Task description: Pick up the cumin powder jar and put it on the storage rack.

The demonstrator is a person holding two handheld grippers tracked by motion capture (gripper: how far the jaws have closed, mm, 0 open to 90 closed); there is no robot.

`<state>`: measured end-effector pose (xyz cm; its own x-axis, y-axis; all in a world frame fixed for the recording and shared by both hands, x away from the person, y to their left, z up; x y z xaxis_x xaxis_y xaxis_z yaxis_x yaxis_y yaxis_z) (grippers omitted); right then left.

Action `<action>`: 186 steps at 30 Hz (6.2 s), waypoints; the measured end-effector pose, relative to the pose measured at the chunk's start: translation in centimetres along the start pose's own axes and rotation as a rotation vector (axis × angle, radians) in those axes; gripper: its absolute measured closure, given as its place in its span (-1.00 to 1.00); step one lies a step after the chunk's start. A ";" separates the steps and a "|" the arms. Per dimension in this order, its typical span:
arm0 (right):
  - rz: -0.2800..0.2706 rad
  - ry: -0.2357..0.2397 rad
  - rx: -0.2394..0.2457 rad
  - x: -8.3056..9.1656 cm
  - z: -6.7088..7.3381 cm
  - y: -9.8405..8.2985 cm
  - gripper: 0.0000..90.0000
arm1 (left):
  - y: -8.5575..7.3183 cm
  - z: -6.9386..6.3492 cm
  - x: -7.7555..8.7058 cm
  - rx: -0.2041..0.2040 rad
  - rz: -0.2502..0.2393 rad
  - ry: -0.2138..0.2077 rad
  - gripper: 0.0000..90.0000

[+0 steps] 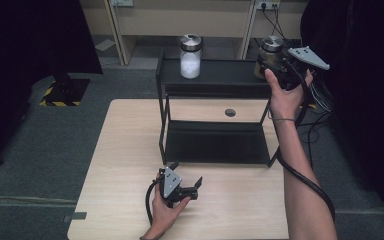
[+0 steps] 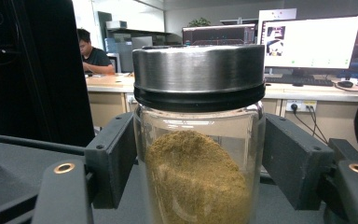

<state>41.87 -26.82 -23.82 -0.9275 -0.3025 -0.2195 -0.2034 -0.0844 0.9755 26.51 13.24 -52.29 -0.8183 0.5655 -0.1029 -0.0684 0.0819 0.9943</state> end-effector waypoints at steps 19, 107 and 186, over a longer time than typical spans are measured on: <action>0.008 0.012 -0.006 0.1 0.2 0.1 -0.83 | 0.0 -0.1 0.0 -0.007 0.000 -0.005 -0.99; -0.106 0.082 -0.026 12.9 -1.5 -7.1 -0.92 | -0.3 -0.7 0.3 -0.028 -0.024 0.001 -0.99; -0.027 0.082 -0.062 19.0 -1.5 -14.4 -0.94 | -0.5 -1.0 0.5 -0.038 -0.040 0.005 -0.99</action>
<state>27.63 -32.80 -42.10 -0.8926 -0.3758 -0.2492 -0.2062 -0.1513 0.9668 25.57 12.67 -52.76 -0.8173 0.5584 -0.1424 -0.1224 0.0733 0.9898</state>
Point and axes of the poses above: each handheld gripper's, and its own axes: x roughly backward along the jaws, y roughly out of its top, z roughly to its left, the point moved 4 cm from there along -x, roughly forward along the jaws, and after that the axes turned 14 degrees about -z, right-handed, at the moved point
